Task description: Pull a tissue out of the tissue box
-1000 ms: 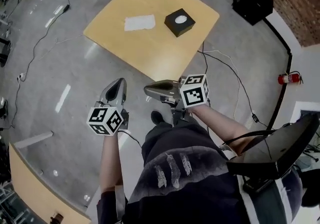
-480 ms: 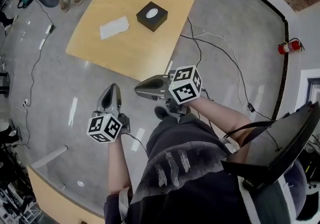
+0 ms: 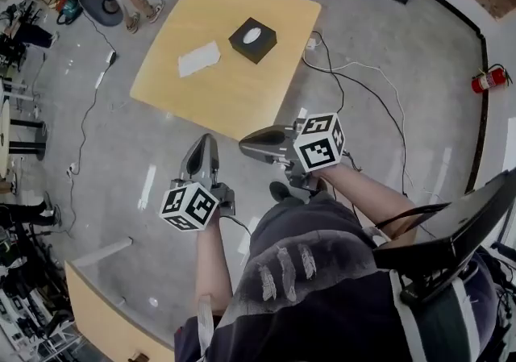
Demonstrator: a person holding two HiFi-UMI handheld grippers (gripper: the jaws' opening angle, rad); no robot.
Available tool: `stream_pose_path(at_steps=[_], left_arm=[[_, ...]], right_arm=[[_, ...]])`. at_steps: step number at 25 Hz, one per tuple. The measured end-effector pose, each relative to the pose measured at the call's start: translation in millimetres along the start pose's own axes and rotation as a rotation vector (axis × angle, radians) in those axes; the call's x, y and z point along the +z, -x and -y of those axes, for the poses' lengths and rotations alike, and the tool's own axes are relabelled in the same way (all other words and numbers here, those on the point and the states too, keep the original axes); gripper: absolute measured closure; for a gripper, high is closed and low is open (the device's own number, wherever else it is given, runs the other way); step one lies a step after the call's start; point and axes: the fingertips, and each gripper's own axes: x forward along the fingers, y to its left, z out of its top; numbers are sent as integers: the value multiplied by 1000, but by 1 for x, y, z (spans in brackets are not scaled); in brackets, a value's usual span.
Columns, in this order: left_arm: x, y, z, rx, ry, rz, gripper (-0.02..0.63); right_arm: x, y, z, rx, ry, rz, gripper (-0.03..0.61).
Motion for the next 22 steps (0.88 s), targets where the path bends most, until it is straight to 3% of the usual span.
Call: stream_pose_path(at_steps=[2,6,13,22], left_arm=[[4,2,16,-11,21,20,614],[5,11,51,-16,-31,19,614],[-16,36,97,14,-46,1,614],[-39,49,112,14,-66,-39,614]], right_arm=[[-1,11,-6,9,10,14,578],[1,36,-25,34,58,25,578],[-2,77,-47,66,66,51,578],[-17,90,-52,74,49,66,578]])
